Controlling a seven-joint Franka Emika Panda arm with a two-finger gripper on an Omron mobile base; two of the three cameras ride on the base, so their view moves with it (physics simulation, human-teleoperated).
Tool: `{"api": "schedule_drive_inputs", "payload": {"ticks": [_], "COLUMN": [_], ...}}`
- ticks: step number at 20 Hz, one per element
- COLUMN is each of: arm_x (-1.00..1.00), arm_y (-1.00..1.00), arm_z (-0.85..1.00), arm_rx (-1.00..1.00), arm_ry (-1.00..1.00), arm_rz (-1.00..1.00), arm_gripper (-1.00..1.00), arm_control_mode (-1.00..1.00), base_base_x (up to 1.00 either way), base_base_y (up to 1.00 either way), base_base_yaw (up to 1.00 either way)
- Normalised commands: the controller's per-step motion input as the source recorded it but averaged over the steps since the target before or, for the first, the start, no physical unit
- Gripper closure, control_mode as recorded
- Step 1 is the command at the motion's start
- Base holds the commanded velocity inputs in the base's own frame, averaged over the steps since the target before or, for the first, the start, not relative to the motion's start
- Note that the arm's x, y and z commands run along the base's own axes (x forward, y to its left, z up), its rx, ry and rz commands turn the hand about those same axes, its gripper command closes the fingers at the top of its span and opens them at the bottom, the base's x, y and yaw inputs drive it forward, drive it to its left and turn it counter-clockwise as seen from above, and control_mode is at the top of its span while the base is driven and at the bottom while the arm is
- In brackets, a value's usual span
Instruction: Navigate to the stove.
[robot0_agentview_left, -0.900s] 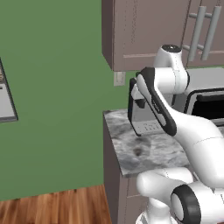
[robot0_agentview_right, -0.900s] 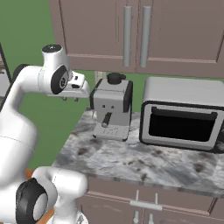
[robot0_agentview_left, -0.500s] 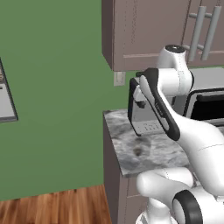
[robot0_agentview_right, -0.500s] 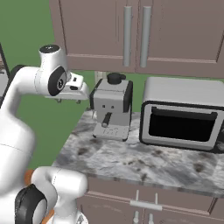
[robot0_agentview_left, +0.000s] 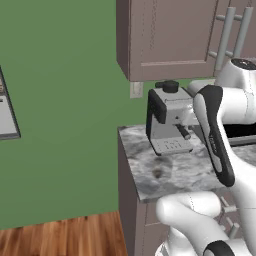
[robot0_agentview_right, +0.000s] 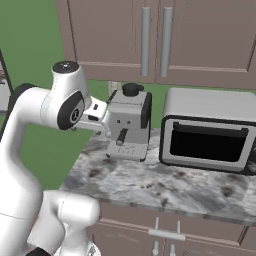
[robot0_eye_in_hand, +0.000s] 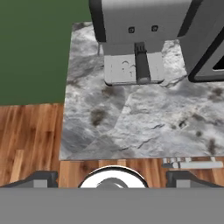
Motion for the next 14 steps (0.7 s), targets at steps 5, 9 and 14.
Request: {"api": "schedule_drive_inputs", "payload": {"ticks": [5,9,14], "arm_x": [-0.19,0.0,0.0], "arm_y": [-0.11,0.0,0.0], "arm_z": [0.0,0.0,0.0], "arm_rx": [0.01,0.0,0.0], "arm_ry": [0.0,0.0,0.0], "arm_rz": [-0.02,0.0,0.0], "arm_gripper": [-1.0,-1.0,-1.0], "arm_control_mode": [-1.0,1.0,1.0], "base_base_x": [0.0,-0.46,-1.0], "base_base_y": [0.0,-0.03,-0.5], "base_base_yaw": [0.0,0.0,-0.05]}}
